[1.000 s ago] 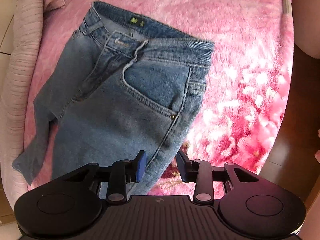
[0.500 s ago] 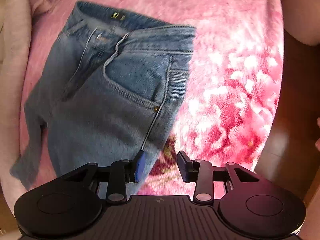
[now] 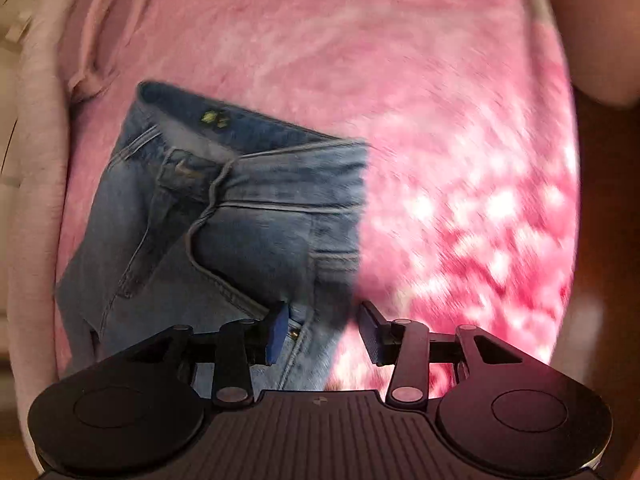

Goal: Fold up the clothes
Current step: 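Grasp a jeans leg hem with the left gripper while the right gripper grasps the waistband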

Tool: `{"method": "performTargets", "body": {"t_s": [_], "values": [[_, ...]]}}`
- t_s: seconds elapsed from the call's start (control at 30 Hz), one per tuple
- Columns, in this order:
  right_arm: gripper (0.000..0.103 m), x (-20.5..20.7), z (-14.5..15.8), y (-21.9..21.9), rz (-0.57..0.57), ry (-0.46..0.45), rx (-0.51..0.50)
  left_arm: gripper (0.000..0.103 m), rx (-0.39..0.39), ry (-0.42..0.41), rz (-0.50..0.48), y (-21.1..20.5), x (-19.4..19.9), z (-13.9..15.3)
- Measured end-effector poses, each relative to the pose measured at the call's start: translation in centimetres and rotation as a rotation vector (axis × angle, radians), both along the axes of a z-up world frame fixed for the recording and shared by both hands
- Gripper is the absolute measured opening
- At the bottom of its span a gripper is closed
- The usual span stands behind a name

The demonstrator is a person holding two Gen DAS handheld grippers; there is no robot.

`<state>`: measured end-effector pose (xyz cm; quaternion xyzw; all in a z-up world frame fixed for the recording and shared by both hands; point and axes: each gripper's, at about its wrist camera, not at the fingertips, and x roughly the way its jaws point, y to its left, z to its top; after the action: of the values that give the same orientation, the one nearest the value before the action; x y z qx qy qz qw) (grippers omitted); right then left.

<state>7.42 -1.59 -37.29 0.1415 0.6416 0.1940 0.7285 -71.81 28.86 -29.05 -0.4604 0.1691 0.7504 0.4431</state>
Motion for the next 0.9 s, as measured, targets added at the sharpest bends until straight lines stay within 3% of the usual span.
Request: {"method": "performTargets", "body": {"t_s": [0.03, 0.13, 0.27, 0.3, 0.4, 0.43, 0.5, 0.53, 0.6, 0.67, 0.7, 0.9], "values": [[0.003, 0.0, 0.3, 0.6, 0.058, -0.03, -0.02, 0.008, 0.015, 0.002, -0.009, 0.1, -0.4, 0.7], [0.001, 0.1, 3.0, 1.2, 0.169, -0.076, 0.004, 0.008, 0.048, -0.006, -0.038, 0.0, -1.2, 2.8], [0.0, 1.1, 7.8, -1.5, 0.223, -0.09, 0.173, 0.008, 0.042, 0.014, -0.053, -2.4, -2.7, 4.1], [0.0, 1.2, 7.4, -2.0, 0.237, -0.074, 0.146, 0.008, 0.029, 0.025, -0.053, -3.0, -3.1, 4.1], [0.0, 1.5, 5.9, -3.4, 0.279, -0.025, 0.053, 0.009, -0.168, 0.118, -0.068, -4.7, -3.5, -0.4], [0.001, 1.5, 4.7, -3.5, 0.297, -0.005, -0.035, 0.009, -0.238, 0.146, -0.089, -5.1, -3.2, -1.9], [0.003, 1.5, 3.0, -3.5, 0.368, 0.043, -0.199, 0.011, -0.249, 0.191, -0.103, -5.9, -2.5, -2.6], [0.004, 1.5, 3.0, -3.7, 0.416, 0.047, -0.228, 0.011, -0.242, 0.211, -0.106, -6.0, -2.1, -2.2], [0.012, 1.9, 4.3, -3.9, 0.471, -0.007, -0.19, 0.011, -0.244, 0.24, -0.134, -5.8, -1.7, -1.5], [0.041, 2.8, 5.7, -3.7, 0.514, -0.057, -0.128, 0.013, -0.245, 0.276, -0.189, -5.4, -1.5, -0.7], [0.046, 3.5, 6.2, -3.1, 0.544, -0.082, -0.102, 0.014, -0.237, 0.295, -0.2, -5.1, -1.3, -0.5], [0.05, 6.7, 6.9, 1.7, 0.744, -0.162, 0.026, 0.01, -0.205, 0.372, -0.24, -3.1, -0.1, -0.1]]}}
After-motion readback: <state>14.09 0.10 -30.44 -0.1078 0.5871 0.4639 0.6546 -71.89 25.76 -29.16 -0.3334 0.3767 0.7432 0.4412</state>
